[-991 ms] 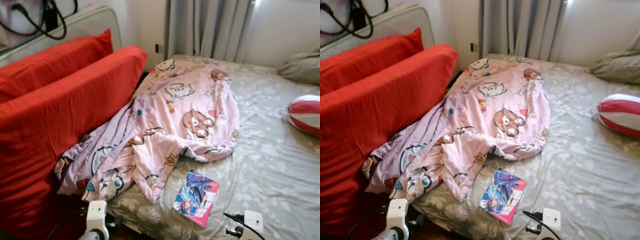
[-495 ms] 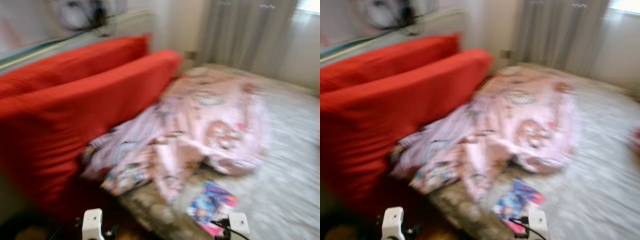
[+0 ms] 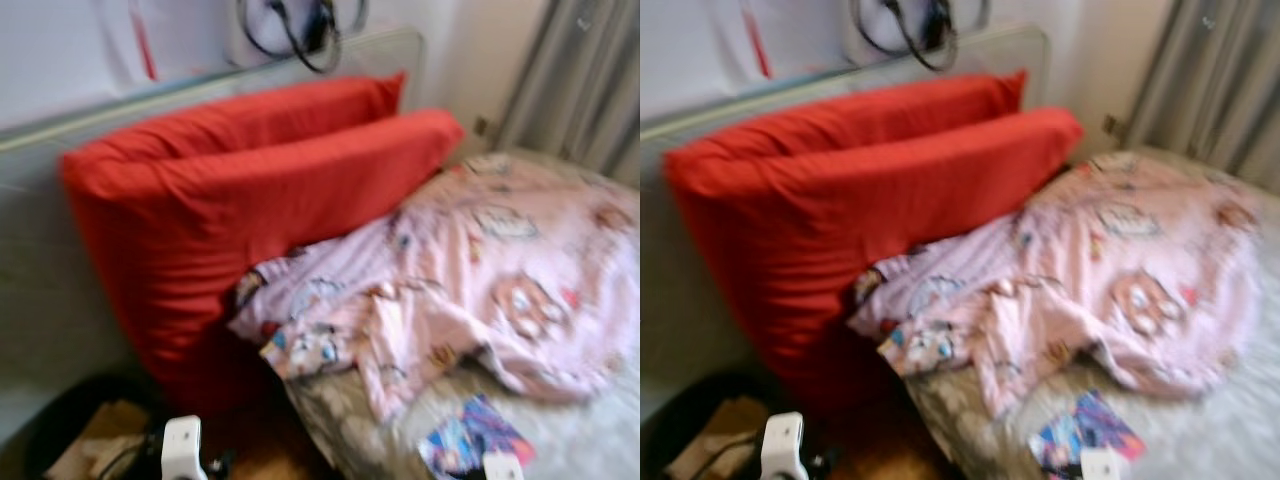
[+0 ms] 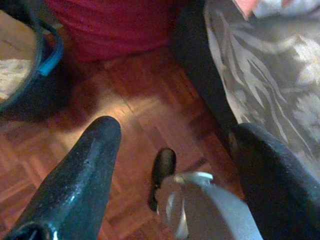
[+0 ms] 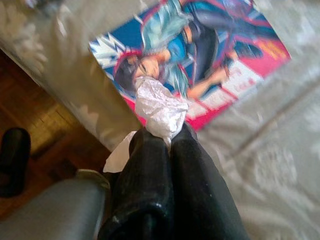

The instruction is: Clean up the room

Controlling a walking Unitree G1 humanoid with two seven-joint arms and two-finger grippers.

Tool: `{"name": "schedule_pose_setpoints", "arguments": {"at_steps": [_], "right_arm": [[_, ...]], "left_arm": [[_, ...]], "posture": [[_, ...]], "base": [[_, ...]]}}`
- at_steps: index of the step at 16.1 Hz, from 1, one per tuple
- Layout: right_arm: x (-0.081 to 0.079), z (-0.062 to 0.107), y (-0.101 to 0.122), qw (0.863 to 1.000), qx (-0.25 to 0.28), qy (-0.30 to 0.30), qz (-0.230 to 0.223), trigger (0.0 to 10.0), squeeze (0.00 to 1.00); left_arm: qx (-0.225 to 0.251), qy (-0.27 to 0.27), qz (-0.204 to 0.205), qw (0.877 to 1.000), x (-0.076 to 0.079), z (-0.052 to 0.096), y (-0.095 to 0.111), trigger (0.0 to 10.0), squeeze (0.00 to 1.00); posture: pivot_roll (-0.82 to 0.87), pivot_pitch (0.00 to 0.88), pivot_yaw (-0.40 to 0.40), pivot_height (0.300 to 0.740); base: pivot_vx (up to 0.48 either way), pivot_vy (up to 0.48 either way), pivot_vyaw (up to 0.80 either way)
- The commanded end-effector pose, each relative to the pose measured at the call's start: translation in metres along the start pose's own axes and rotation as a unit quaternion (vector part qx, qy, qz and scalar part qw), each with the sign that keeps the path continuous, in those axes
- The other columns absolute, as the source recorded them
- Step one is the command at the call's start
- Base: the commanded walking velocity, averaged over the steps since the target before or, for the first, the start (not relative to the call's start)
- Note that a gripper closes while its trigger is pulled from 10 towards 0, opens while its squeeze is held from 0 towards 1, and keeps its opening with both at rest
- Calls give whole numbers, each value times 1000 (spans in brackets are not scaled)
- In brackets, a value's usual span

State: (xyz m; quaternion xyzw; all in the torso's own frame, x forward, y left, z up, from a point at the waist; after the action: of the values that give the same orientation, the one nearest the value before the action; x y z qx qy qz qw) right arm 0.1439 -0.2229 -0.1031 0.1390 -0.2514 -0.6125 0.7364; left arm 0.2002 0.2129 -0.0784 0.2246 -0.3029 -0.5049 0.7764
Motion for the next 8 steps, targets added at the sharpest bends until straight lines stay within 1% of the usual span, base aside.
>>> {"name": "schedule_pose_setpoints", "arguments": {"at_steps": [1, 4, 6, 7, 8], "right_arm": [[4, 2, -8, 1000, -15, -6, -4, 10000, 0], [-3, 0, -4, 1000, -16, -2, -3, 10000, 0], [-12, -2, 1, 1000, -13, 4, -1, 10000, 0], [-14, -2, 3, 1000, -12, 6, -3, 10000, 0], [-18, -3, 5, 1000, -10, 9, -17, 10000, 0]], "left_arm": [[-13, 3, 2, 1000, 2, 1, -7, 10000, 0], [-18, 1, 7, 1000, 6, 1, -12, 10000, 0], [-18, 0, 12, 1000, 8, 1, -14, 10000, 0], [-18, 0, 12, 1000, 8, 1, -14, 10000, 0], [-18, 0, 13, 1000, 8, 1, -14, 10000, 0]], "posture": [[33, 0, -22, 740], [34, 0, -26, 740], [34, 0, -28, 740], [34, 0, -29, 740], [34, 0, -29, 740]], "base": [[0, 0, 800], [0, 0, 800], [0, 0, 800], [0, 0, 800], [0, 0, 0]]}}
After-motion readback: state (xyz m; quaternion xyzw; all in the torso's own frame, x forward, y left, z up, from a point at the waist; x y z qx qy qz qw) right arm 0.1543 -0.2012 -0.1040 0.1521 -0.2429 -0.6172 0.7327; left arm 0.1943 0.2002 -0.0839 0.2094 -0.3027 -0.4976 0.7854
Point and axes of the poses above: a point about 5 cm out from each wrist's last joint towards the gripper, its own z axis pointing back from the gripper into the wrist, its own y axis along the axis of the wrist's last joint, x = y × z, the point moved 1 cm from there along -z, pointing out of the wrist towards the gripper, and after that the axes turned 14 degrees about z, right-handed, at the moved point
